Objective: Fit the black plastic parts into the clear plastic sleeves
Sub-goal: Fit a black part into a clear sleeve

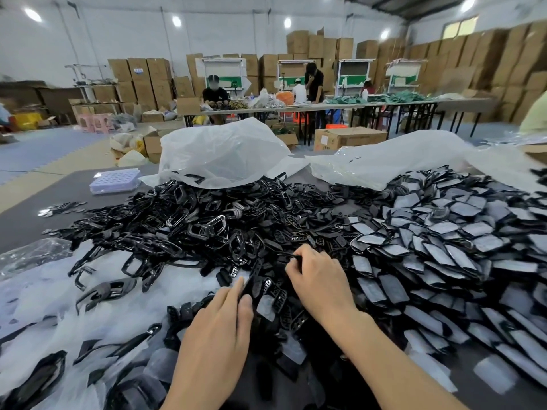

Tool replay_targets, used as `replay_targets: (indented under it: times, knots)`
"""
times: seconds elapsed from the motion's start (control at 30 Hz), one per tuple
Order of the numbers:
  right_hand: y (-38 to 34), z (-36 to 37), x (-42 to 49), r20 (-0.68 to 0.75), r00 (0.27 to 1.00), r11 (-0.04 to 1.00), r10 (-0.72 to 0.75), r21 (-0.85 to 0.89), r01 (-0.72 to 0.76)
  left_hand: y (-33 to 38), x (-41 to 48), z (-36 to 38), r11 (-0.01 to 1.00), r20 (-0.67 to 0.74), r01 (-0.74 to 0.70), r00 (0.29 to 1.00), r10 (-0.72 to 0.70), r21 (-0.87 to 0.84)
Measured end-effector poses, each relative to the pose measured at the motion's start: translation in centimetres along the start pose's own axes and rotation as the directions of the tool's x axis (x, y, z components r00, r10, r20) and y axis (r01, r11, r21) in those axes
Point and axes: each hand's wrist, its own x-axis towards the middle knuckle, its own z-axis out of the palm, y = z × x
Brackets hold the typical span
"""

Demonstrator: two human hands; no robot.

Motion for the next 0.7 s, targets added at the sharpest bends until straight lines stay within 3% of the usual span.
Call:
replay_targets:
  times: [0.1, 0.2, 0.33, 0.37, 0.5, 0.6, 0.7]
  knots:
    - [0.6, -1.2, -2.0, -0.008, 0.999, 0.975, 0.052, 0.218, -0.049, 0.2, -0.1, -0.3, 1.0, 0.023, -0.01, 1.0, 0.01, -0.026]
    - [0.7, -2.5, -3.9, 0.071, 0.98, 0.821, 0.185, 0.537, -0.194, 0.1, -0.2, -0.5, 0.992, 0.009, -0.021, 1.0, 0.022, -0.123]
    - [0.4, -3.2, -5.1, 0.162, 0.958, 0.649, 0.236, 0.708, -0.28, -0.1, -0.3, -0.6, 0.982, -0.133, -0.049, 0.991, 0.025, -0.182]
    - [0.2, -3.3, -5.1, 0.199, 0.949, 0.555, 0.244, 0.774, -0.305, 0.1, -0.3, -0.7, 0.977, -0.163, -0.061, 0.986, 0.028, -0.203]
    - [-0.4, -3.5, -4.4, 0.397, 0.878, -0.018, 0.268, 0.913, -0.407, 1.4, -0.5, -1.0, 0.918, -0.195, -0.074, 0.981, -0.004, -0.39]
    - [0.1, -3.4, -4.2, 0.46, 0.851, -0.248, 0.254, 0.881, -0.403, 2.1, -0.3, -0.8, 0.784, -0.091, 0.061, 0.985, -0.148, -0.617]
    - [0.4, -3.6, -4.4, 0.5, 0.849, -0.426, 0.171, 0.814, -0.394, 2.3, -0.3, -0.8, 0.673, -0.008, 0.139, 0.978, -0.21, -0.726]
